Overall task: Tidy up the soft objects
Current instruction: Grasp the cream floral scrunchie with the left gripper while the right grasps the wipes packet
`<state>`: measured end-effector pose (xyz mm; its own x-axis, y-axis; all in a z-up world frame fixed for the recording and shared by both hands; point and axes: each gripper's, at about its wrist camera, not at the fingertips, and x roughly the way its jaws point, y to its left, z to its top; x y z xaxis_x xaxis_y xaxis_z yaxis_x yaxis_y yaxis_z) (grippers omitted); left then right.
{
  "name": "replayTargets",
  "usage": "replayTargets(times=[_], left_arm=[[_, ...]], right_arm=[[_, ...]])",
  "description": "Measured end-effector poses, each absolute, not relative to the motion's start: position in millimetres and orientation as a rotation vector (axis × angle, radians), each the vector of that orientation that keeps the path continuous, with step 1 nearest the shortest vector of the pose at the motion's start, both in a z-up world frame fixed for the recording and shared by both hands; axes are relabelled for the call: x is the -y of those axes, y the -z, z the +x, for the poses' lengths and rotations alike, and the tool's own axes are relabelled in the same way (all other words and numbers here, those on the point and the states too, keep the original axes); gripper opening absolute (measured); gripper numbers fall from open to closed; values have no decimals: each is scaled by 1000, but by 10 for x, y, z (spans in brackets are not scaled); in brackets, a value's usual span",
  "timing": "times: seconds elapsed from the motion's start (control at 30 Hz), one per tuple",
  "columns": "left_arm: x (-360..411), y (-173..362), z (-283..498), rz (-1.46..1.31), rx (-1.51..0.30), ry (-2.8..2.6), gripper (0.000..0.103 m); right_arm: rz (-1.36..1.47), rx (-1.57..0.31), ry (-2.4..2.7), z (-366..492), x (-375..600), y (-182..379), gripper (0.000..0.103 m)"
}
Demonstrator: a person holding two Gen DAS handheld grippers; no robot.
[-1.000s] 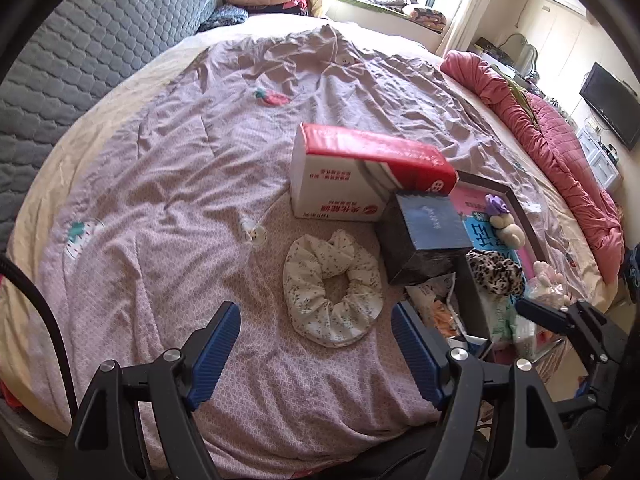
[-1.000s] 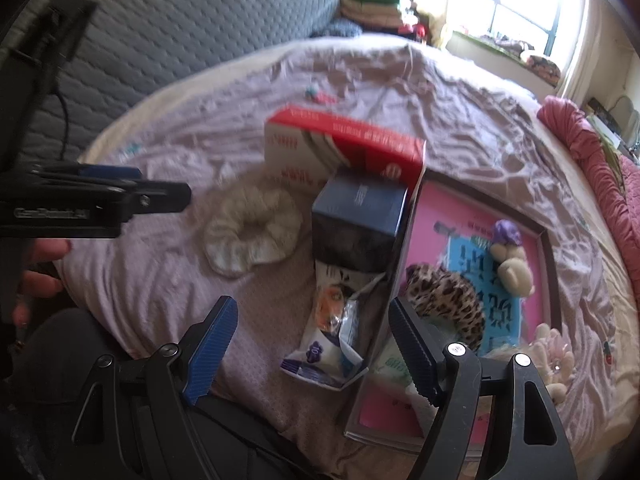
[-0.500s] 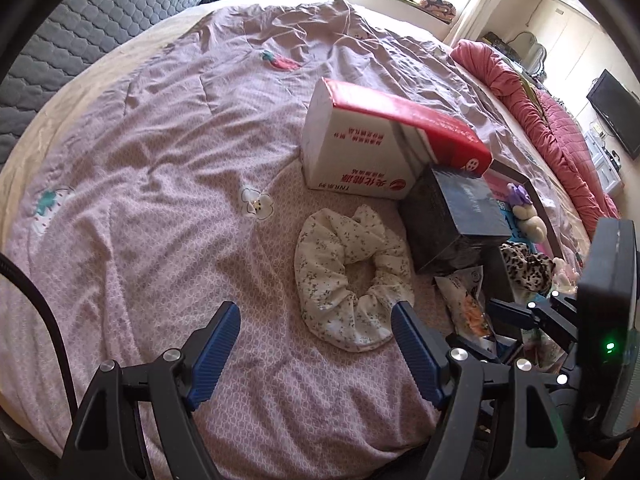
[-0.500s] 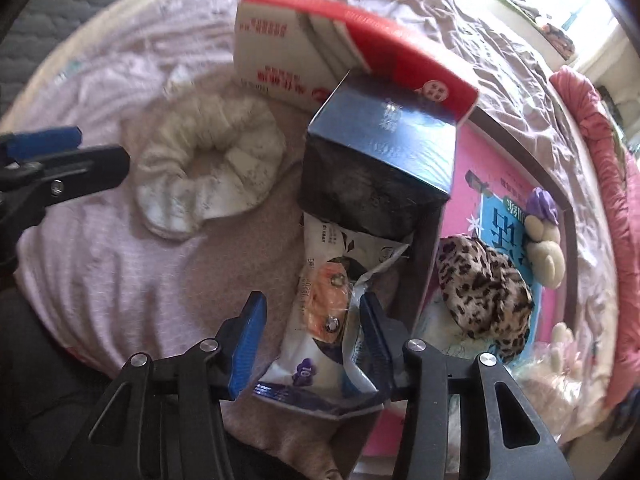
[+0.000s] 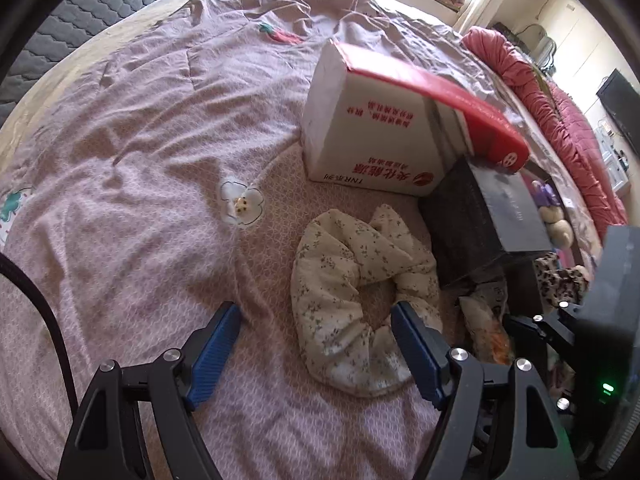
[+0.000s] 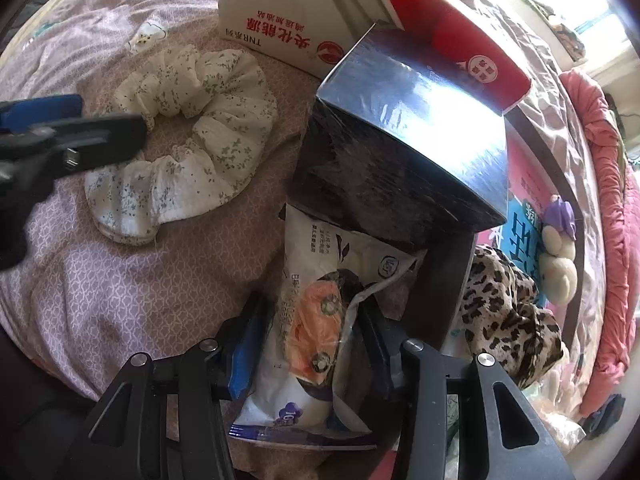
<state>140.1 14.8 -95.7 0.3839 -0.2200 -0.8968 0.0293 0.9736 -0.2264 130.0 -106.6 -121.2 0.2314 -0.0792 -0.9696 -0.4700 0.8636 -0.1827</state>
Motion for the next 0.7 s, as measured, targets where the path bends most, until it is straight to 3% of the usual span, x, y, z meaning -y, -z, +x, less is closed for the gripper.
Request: replayTargets(times=[0.1,0.17,0.27,0.3,0.43,0.7], left_arm=[[-67,997,1441,-135,-1160,141,77],[-22,1013,1455,-107,-1156,130,71],[12,1015,1472,-87,-1143,128,44],[5,1021,1479,-94,-1139,135,30],[-100,1044,1452,-158,-1130,160,9],[-204,795,1233,-250,-1077,224,4]], right_arm=[[-463,-1291,-330,1295,1114,1180,40],[-370,-1267,-368,1295,1209,1129,36],[-197,-1239,-433,1291,1359,1054,36],[-133,-1227,-458,1290,1427,1019,36],[-4,-1210,-501,1272,1579,956,36],[122,-1144,-538,1158,1751,670,36]])
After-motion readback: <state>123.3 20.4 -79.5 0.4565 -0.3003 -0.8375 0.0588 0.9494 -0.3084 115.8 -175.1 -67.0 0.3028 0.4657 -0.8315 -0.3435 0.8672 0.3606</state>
